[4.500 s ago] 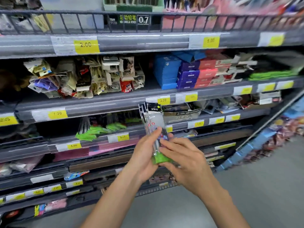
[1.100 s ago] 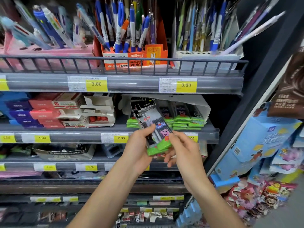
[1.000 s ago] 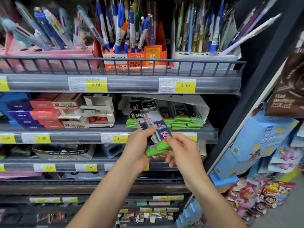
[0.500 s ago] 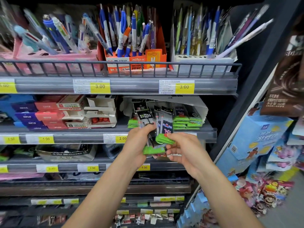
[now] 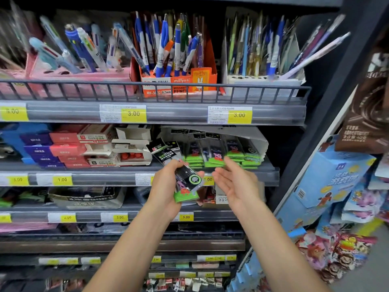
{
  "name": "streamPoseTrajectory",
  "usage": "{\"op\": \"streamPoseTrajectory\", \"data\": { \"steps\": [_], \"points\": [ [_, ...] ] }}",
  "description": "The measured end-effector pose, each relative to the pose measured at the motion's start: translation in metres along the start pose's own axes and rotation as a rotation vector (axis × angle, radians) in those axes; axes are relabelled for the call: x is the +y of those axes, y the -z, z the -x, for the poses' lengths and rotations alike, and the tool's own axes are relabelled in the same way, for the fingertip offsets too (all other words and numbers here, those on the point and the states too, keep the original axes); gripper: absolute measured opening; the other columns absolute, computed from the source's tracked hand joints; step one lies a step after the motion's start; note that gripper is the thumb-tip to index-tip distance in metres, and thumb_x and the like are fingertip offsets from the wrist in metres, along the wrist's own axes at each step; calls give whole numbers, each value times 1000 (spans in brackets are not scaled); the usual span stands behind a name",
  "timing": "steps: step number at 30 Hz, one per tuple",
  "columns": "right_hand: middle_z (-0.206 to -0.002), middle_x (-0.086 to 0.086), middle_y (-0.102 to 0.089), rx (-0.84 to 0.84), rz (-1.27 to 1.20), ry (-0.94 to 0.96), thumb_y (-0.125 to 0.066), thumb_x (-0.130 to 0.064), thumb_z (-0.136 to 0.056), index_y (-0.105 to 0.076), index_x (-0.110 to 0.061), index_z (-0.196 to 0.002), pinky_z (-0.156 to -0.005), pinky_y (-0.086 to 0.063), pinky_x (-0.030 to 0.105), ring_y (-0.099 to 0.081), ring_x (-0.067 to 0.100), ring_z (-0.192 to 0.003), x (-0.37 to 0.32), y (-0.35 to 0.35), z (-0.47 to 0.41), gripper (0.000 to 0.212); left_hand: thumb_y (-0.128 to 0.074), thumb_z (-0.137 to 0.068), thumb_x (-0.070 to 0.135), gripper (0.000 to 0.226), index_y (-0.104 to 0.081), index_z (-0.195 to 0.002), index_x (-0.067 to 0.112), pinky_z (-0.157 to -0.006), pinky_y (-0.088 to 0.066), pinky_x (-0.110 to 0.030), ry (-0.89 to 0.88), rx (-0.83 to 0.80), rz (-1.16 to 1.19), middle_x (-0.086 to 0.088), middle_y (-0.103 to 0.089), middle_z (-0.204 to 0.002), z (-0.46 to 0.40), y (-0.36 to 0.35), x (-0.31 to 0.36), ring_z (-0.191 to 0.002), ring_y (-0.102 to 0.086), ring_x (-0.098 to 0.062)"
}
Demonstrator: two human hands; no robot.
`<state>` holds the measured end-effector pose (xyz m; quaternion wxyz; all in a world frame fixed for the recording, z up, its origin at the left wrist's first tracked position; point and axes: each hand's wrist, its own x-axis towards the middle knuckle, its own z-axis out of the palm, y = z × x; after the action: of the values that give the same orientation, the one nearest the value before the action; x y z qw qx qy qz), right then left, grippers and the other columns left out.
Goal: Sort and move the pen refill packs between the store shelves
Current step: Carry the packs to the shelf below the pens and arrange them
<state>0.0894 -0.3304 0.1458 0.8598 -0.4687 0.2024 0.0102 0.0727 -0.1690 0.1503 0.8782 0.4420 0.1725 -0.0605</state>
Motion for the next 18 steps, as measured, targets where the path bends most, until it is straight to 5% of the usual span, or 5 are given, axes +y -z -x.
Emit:
{"op": "streamPoseTrajectory", "data": {
  "steps": [3, 5, 8, 12, 18],
  "points": [
    [-88, 12, -76, 111, 305, 305, -74, -37, -92, -64, -16, -100, -60, -62, 37, -75, 20, -67, 21, 14, 9, 25, -57, -99, 16, 17, -63, -109, 4, -54, -60, -34, -18, -2, -4, -17, -77, -79, -2, 3, 1, -78, -80, -34],
    [-99, 1, -69, 179, 815, 818, -72, -34, -93, -64, -21, -106, -75, -59, 43, -69, 15, -79, 28, 27, 7, 20, -57, -99, 16, 22, -64, -114, 2, -55, -61, -35, -17, 8, 2, -14, -76, -78, -3, 5, 1, -74, -79, -33],
    [-132, 6, -62, -158, 1330, 1487, -72, -16, -92, -64, -11, -131, -105, -47, 39, -57, 25, -122, 14, 33, -11, 40, -57, -99, 17, 21, -66, -113, 3, -54, -59, -32, -10, 1, 13, -11, -73, -77, -3, 7, 2, -71, -78, -31],
    [-144, 6, -61, -474, 1721, 1547, -72, -17, -92, -71, -19, -128, -112, -43, 54, -53, 33, -136, -10, 21, -36, 36, -55, -99, 17, 18, -64, -109, 5, -60, -60, -33, -4, -29, 9, -10, -71, -77, -3, 8, 0, -69, -75, -29],
    [-120, 7, -74, -470, 1764, 1507, -72, -11, -92, -75, -12, -118, -82, -60, 49, -69, 33, -103, -22, 4, -50, 26, -55, -99, 16, 16, -64, -107, 5, -66, -61, -35, 1, -44, 10, -9, -68, -75, -4, 9, 0, -69, -73, -30]
  ]
}}
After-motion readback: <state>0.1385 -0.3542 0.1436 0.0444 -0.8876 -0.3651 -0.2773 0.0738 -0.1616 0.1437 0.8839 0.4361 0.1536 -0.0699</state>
